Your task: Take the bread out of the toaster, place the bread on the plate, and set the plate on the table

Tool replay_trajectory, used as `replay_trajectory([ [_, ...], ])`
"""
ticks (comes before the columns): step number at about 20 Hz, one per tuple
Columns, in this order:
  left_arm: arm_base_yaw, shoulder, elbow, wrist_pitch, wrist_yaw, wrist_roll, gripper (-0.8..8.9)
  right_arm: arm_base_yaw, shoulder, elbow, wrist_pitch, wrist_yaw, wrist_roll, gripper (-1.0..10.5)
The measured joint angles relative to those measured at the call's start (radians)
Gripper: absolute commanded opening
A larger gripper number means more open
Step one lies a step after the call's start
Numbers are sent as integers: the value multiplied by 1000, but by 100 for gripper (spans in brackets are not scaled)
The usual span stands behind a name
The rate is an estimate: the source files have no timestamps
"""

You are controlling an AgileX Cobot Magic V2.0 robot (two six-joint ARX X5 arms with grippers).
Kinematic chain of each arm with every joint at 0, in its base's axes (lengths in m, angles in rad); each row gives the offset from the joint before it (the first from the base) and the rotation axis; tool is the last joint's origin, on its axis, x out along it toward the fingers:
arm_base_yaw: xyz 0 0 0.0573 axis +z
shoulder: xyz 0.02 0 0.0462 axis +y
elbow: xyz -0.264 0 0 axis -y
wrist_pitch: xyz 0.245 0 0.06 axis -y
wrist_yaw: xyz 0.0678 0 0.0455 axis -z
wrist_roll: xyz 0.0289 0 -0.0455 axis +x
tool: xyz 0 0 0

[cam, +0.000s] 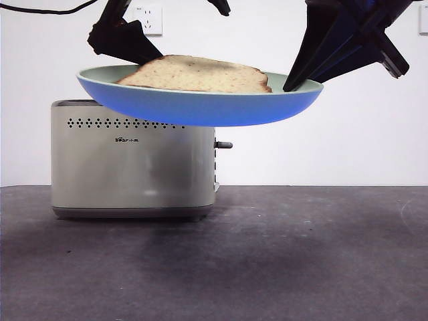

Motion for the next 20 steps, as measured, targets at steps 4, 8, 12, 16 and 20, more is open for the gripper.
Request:
replay_trajectory([
  [4, 0, -1, 106, -53, -6, 0, 535, 0, 0, 0, -10, -7, -2, -12],
  [8, 1, -2, 238, -92, -7, 0, 535, 0, 0, 0, -10, -6, -8, -12],
  [12, 1, -8, 342, -157, -7, 27, 428, -20, 0, 0, -13, 32, -7, -12],
  [16, 1, -20, 348, -303, -8, 127, 38, -96, 0, 0, -15, 122, -3, -12],
  [20, 1, -20, 348, -349, -8, 188, -9, -208, 3, 0, -21, 168, -4, -12],
])
